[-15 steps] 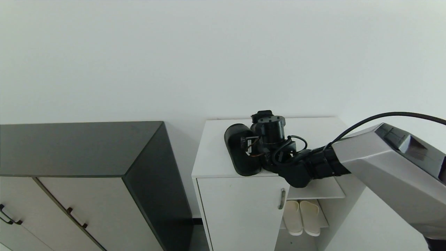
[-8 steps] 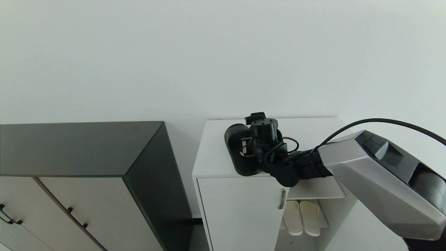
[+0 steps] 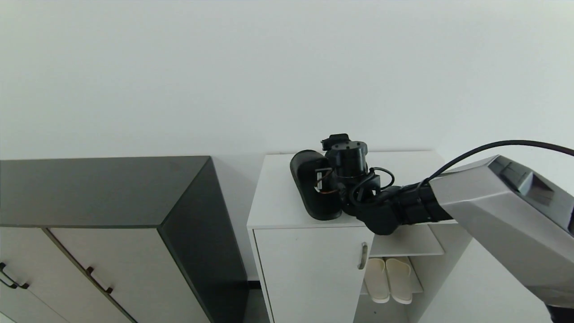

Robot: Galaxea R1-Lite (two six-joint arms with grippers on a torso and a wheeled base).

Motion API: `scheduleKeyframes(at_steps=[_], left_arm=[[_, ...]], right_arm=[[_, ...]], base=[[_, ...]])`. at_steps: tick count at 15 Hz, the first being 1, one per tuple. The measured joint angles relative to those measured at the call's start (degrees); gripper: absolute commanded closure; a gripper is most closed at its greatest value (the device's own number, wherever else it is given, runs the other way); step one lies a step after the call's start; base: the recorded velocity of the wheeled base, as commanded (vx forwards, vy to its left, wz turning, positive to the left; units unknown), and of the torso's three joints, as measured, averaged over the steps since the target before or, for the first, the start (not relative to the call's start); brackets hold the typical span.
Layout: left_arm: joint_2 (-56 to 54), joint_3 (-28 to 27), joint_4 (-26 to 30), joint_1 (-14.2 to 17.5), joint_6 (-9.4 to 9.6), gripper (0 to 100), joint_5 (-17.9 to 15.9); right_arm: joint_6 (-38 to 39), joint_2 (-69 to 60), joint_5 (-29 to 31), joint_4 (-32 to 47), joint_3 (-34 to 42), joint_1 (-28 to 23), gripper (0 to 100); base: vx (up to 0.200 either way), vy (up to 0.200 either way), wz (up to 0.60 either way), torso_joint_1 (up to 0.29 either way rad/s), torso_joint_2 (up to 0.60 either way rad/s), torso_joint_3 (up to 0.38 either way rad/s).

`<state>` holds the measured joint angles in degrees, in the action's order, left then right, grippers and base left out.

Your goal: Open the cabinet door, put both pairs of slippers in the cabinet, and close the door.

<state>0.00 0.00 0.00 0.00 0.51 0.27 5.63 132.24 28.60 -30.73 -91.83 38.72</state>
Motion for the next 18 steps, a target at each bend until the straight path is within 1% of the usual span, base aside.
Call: scheduleKeyframes(at_steps=[2, 5, 8, 10, 14, 18], left_arm=[[0.00, 0.00, 0.00, 0.00, 0.00, 100, -0.02], [0.00, 0.00, 0.00, 0.00, 0.02, 100, 0.05], [0.00, 0.00, 0.00, 0.00, 0.02, 100, 0.02], [0.00, 0.00, 0.00, 0.00, 0.02, 100, -0.09], [0.00, 0.00, 0.00, 0.00, 0.02, 100, -0.11], [0.00, 0.00, 0.00, 0.00, 0.00, 100, -0.11]], right_arm=[[0.11, -3.68, -0.06, -0.22, 5.06, 1.08, 100], [0.44, -10.91, -0.39, -2.66, 17.01, 3.89, 100], [0.68, -16.79, -1.01, -10.87, 30.67, 6.07, 100], [0.99, -19.31, -2.05, -14.42, 36.40, 6.81, 100], [0.96, -20.88, -2.06, -14.70, 38.28, 7.19, 100], [0.96, -21.42, -1.97, -14.84, 38.61, 7.23, 100]], base=[[0.000, 0.000, 0.00, 0.000, 0.00, 0.000], [0.000, 0.000, 0.00, 0.000, 0.00, 0.000], [0.000, 0.000, 0.00, 0.000, 0.00, 0.000], [0.000, 0.000, 0.00, 0.000, 0.00, 0.000], [0.000, 0.000, 0.00, 0.000, 0.00, 0.000], [-0.200, 0.000, 0.00, 0.008, 0.01, 0.000]])
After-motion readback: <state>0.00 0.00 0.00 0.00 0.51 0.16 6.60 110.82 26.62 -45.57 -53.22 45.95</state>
